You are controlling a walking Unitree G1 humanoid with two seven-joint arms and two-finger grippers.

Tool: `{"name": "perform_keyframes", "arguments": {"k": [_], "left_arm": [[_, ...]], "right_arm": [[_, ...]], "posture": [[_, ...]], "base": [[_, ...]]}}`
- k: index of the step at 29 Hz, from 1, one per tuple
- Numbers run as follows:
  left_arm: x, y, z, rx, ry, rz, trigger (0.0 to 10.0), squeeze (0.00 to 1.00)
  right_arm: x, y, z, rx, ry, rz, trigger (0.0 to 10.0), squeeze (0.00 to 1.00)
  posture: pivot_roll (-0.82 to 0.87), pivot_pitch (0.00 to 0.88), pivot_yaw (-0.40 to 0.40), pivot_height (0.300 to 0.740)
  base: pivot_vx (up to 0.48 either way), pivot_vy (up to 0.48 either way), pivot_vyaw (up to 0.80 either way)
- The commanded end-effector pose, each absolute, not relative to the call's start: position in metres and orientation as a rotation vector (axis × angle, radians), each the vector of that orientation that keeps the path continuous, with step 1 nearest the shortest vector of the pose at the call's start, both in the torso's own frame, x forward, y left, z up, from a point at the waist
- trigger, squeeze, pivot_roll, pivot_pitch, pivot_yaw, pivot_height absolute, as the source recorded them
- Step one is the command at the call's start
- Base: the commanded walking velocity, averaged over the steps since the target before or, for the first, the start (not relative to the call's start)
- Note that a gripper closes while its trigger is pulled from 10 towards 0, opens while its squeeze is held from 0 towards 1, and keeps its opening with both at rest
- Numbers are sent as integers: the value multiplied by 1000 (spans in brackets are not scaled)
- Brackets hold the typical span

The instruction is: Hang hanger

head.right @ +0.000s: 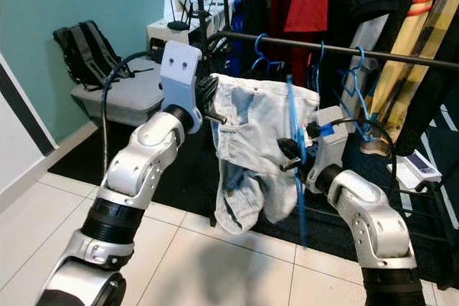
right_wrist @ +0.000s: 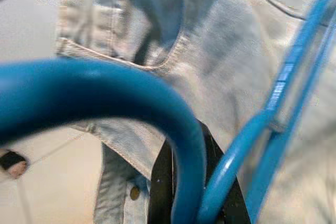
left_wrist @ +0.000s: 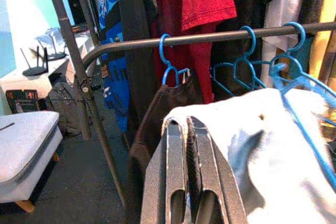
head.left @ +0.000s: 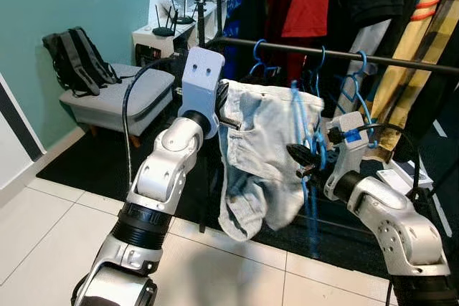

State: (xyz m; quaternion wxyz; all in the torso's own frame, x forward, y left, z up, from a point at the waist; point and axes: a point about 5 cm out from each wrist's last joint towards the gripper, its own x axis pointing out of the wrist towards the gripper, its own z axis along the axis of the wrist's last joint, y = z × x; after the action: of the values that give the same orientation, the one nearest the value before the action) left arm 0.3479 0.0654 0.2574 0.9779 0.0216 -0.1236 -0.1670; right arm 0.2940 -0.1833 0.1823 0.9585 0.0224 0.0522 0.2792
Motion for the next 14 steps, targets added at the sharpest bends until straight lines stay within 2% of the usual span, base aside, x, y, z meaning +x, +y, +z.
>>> {"name": "perform_keyframes", "arguments": {"k": [1,10,14], "left_arm": [[350,67,262,34,-252,-320,10000,0],[351,57,271,-73,-211,-316,10000,0],[350,52,274,-216,-152,-342,10000,0]], "right_arm": [[290,-182,185,56,102,599,10000,0],[275,-195,188,-1,125,680,10000,0],[267,-209,195,-19,123,689,10000,0]], "posture": [[-103,0,3,740],[-107,0,5,740],[-113,0,10,740]], "base": [[0,0,0],[0,0,0],[0,0,0]]}}
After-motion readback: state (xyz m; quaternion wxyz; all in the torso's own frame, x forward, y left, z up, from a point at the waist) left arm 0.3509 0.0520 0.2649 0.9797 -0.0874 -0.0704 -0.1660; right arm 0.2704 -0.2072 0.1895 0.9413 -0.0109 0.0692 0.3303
